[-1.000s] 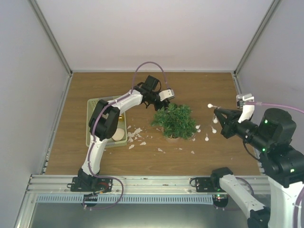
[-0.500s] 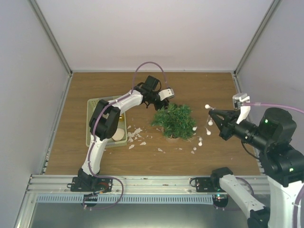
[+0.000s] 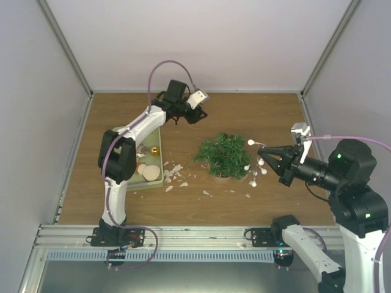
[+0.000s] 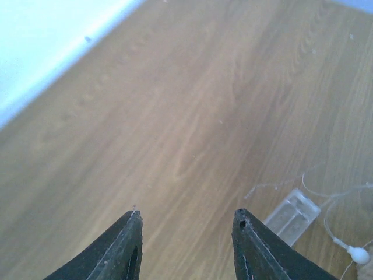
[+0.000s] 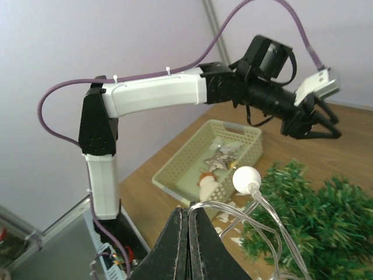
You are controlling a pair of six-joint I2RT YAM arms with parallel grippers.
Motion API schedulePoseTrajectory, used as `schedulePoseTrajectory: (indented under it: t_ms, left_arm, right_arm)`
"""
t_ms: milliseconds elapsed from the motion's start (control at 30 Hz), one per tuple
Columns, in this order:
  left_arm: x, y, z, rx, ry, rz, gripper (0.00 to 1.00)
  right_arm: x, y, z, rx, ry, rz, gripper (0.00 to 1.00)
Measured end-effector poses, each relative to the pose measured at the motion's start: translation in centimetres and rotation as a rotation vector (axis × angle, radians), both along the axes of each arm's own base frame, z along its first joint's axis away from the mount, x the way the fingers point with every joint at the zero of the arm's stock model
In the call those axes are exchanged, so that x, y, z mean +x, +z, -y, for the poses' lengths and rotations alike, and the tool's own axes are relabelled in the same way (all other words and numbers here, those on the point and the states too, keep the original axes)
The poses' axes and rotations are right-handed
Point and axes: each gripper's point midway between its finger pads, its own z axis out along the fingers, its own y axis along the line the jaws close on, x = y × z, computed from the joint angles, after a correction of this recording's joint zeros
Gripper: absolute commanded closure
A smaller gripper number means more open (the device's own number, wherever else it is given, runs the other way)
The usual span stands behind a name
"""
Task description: Decorate the small christmas tree
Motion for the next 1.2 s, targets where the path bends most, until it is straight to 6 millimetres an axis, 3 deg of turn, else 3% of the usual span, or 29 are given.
schedulePoseTrajectory:
  t_ms: [33, 100, 267, 467, 667, 833, 1000, 1200]
  left_arm:
    - [0.5, 2.5, -1.1, -0.017, 0.030, 0.038, 0.55]
    - [0.5, 5.1, -1.9, -0.031, 0.053, 0.084, 0.55]
    - [-1.6, 12.0, -3.3, -0.055, 0.085, 0.219, 0.51]
    - [-5.9, 16.1, -5.7, -0.059, 0.075, 0.330, 0.42]
    - [-12.3, 16.0, -7.0, -0.061, -0.007, 0.410, 0.25]
    - [-16.9, 14.5, -7.4, -0.075, -0.076, 0.419, 0.23]
    - [-19.2, 12.8, -5.0, -0.085, -0.166, 0.380, 0.19]
    - [-24.3, 11.2, -0.9, -0.093, -0.332, 0.345, 0.15]
  right_arm:
    - [-0.3, 0.3, -0.2, 0.012, 0.018, 0.010, 0.99]
    - [-0.6, 0.5, -0.5, 0.028, 0.044, 0.017, 0.99]
    - [-0.5, -0.1, -1.2, 0.052, 0.095, -0.004, 0.99]
    - [-0.2, -1.0, -1.7, 0.061, 0.128, -0.025, 0.98]
    - [-0.1, -0.9, -1.9, 0.068, 0.151, -0.019, 0.98]
    - [0.2, -0.5, -2.3, 0.075, 0.171, -0.005, 0.98]
    - [0.9, -0.6, -2.5, 0.075, 0.178, -0.012, 0.97]
    - [1.0, -0.6, -2.5, 0.073, 0.178, -0.009, 0.97]
